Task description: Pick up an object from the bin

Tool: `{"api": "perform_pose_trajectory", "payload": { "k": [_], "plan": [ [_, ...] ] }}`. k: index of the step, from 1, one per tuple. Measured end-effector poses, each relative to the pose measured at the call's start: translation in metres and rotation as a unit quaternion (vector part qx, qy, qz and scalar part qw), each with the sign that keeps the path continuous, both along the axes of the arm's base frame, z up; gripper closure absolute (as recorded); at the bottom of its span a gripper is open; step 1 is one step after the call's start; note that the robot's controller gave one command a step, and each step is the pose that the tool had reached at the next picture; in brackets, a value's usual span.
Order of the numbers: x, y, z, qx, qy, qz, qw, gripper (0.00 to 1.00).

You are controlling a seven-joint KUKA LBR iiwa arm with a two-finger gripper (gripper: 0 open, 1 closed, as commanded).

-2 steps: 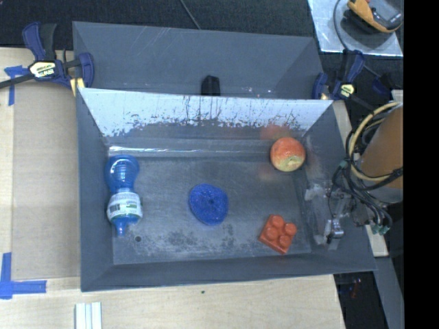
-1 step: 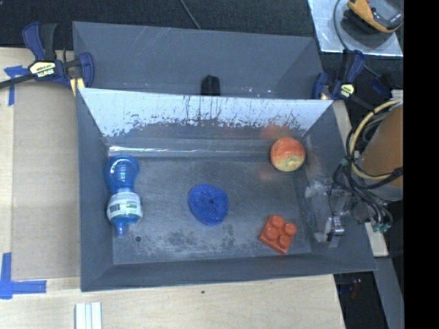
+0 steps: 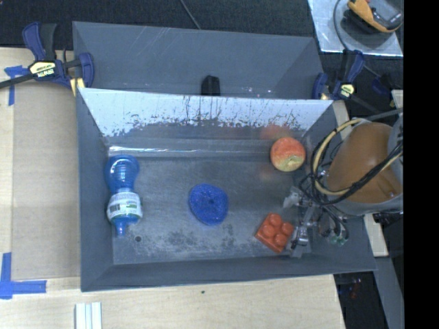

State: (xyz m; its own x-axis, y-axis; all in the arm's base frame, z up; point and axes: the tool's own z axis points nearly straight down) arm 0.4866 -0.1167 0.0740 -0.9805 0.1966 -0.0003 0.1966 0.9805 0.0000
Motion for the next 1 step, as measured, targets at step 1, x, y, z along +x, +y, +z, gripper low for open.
{"api": "perform_pose_trajectory", "payload": {
  "k": [1],
  "plan": [
    [-0.0007, 0.0049, 0.0584, -0.002, -0.0036, 0.129, 0.9917, 0.0]
  ]
}}
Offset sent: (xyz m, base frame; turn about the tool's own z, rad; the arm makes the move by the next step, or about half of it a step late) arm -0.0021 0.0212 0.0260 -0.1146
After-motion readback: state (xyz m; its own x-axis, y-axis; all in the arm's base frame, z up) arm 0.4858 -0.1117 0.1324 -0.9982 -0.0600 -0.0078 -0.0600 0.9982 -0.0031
